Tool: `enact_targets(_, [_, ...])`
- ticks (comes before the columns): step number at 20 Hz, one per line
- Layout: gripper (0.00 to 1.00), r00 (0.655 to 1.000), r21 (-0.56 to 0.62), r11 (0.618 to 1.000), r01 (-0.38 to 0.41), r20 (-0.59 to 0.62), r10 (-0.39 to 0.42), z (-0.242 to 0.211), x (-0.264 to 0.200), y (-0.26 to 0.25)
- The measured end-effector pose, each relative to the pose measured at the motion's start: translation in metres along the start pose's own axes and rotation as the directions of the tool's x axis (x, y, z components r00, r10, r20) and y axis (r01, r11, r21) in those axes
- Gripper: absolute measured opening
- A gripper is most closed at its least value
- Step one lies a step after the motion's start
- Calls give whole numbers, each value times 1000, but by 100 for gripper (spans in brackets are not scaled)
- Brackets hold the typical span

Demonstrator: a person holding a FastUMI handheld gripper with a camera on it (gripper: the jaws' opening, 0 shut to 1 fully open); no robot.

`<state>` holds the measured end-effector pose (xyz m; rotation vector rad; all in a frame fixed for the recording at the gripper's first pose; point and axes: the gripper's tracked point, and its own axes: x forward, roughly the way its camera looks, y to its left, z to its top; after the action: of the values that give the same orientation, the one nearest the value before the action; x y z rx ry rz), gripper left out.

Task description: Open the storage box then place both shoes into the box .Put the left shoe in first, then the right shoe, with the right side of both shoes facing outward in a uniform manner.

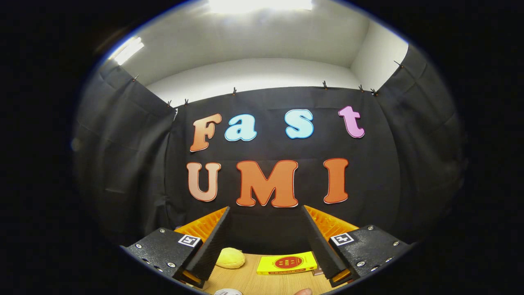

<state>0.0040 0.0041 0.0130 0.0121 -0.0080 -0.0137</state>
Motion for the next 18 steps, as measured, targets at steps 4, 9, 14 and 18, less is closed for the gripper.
enact_targets(4, [99, 1000, 1, 1000, -11, -21, 11, -6, -1, 5])
enact_targets(9, [99, 996, 3, 1000, -19, -85, 20, -26, 0, 14])
enact_targets(14, [99, 973, 31, 999, -31, -228, 37, -69, -8, 25])
enact_targets(18, [100, 886, 86, 996, -11, -462, 50, -138, -28, 34])
